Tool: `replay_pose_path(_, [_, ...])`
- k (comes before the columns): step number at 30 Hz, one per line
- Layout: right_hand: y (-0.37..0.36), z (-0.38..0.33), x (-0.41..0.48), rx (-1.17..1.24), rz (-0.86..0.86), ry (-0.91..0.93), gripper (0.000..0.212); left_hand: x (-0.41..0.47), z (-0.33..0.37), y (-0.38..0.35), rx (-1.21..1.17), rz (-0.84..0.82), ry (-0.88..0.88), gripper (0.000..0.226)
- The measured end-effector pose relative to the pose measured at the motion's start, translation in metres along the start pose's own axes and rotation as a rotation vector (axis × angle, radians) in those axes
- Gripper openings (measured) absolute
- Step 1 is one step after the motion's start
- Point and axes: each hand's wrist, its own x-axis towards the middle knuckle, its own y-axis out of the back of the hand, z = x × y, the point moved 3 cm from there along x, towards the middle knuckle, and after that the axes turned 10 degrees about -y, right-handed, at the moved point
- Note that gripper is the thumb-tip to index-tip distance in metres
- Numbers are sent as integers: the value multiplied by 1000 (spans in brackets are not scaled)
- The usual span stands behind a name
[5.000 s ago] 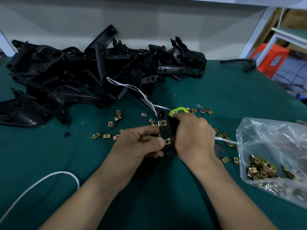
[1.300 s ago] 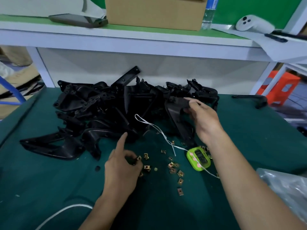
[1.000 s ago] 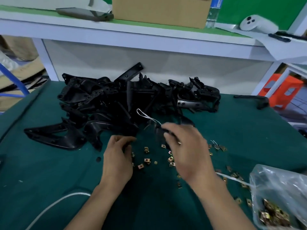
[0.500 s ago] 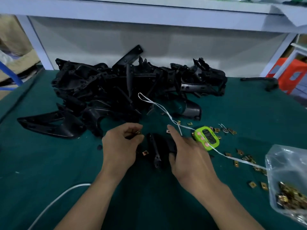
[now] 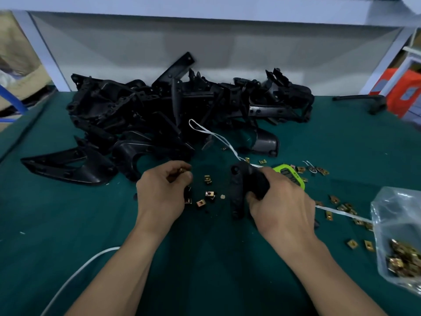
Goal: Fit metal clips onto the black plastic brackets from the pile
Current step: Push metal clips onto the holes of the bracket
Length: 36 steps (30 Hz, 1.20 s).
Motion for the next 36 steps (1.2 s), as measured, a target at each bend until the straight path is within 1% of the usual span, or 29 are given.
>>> replay_pose_path(2, [0, 2, 2, -8, -11, -27, 27, -1, 1, -1, 13, -1, 5, 27])
replay_pose_path(5, [-1, 7, 6, -13, -43, -70, 28, -4, 2, -1, 2, 3, 20, 30])
replay_pose_path(9, [4, 15, 10, 86, 63, -114, 26, -7, 4, 0, -11, 12, 3, 34])
replay_pose_path(11, [7, 18, 12, 120, 82, -133, 25, -8, 5, 0, -22, 13, -13, 34])
replay_pose_path(14, [9, 20, 15, 127, 60, -160, 23, -8, 6, -1, -48, -6, -44, 32])
replay_pose_path(17, [13, 23, 16, 110, 19, -168, 24, -12, 10, -6, -63, -36, -100, 37])
replay_pose_path(20, [15, 18, 13, 69, -72, -140, 28, -16, 12, -12, -77, -89, -126, 45])
replay_pose_path(21, [16, 13, 10, 56, -112, -118, 35, -17, 13, -15, -100, -124, -121, 47])
replay_pose_path(23, [14, 5, 2, 103, -189, -74, 48, -22, 16, -22, -127, -215, -122, 50])
replay_pose_path(24, [12, 4, -3, 162, -229, -64, 50, -25, 18, -26, -125, -258, -137, 50])
replay_pose_path(26, [7, 0, -10, 309, -324, -41, 45, -30, 22, -31, -128, -328, -184, 43])
replay_pose_path(29, [2, -4, -10, 545, -416, 3, 14, -34, 31, -33, -116, -388, -293, 42])
replay_pose_path(30, [2, -4, -8, 574, -426, 8, 14, -34, 33, -33, -119, -385, -313, 45])
replay_pose_path(32, [3, -3, -6, 621, -445, -1, 17, -33, 36, -32, -181, -387, -294, 55])
replay_pose_path(34, [5, -1, -4, 730, -517, -90, 17, -33, 37, -33, -263, -415, -261, 61])
replay_pose_path(36, [3, 2, -4, 859, -654, -250, 11, -34, 39, -35, -334, -441, -262, 64])
